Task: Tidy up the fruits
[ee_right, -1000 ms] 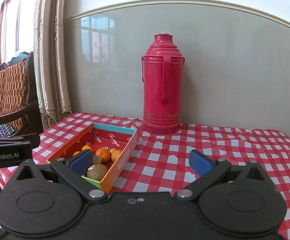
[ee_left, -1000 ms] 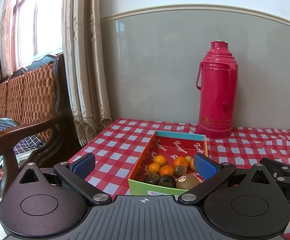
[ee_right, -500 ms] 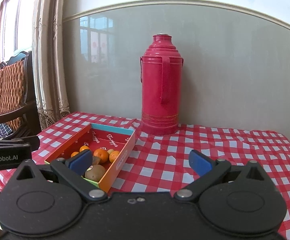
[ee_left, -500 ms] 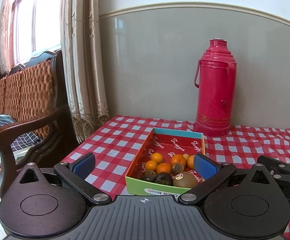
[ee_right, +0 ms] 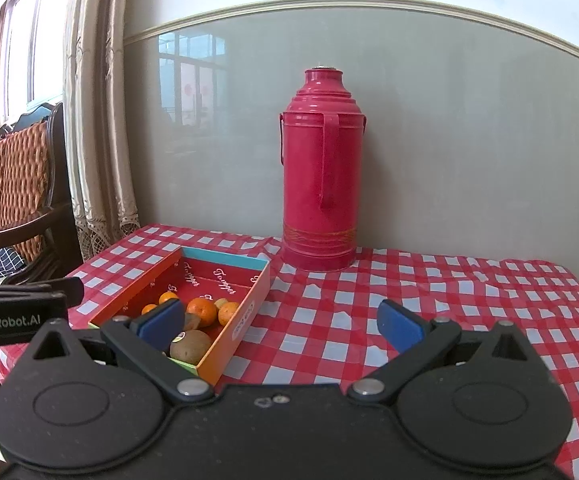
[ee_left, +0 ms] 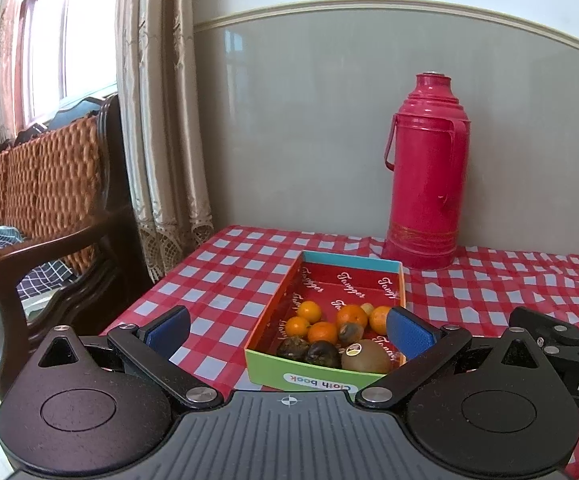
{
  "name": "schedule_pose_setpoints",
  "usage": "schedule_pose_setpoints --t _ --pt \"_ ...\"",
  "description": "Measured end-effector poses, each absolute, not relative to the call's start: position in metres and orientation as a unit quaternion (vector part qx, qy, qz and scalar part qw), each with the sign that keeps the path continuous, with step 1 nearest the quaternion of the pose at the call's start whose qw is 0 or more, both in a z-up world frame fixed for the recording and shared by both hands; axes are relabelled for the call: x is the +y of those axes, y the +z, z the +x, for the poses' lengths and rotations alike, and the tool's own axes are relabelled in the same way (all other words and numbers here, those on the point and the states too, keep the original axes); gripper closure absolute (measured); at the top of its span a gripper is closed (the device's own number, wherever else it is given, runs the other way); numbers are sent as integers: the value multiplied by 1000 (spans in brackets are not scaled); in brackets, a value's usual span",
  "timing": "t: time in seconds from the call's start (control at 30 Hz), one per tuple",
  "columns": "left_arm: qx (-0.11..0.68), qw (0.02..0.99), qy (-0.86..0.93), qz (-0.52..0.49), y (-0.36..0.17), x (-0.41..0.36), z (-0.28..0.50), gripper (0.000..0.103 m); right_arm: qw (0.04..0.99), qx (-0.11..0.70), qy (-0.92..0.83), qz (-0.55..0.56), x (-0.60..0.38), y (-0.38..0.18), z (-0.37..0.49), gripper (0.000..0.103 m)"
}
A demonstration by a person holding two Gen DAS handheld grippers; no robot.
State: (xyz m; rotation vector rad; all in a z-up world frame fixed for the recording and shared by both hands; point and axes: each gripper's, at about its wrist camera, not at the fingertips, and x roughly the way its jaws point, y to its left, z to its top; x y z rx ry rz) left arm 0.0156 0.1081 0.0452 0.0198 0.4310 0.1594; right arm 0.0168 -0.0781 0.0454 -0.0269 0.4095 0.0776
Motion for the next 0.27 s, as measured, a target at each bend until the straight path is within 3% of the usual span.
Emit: schedule_pose_setpoints --t 0.27 --pt "211 974 77 11 44 104 20 0 978 206 40 -13 -78 42 20 6"
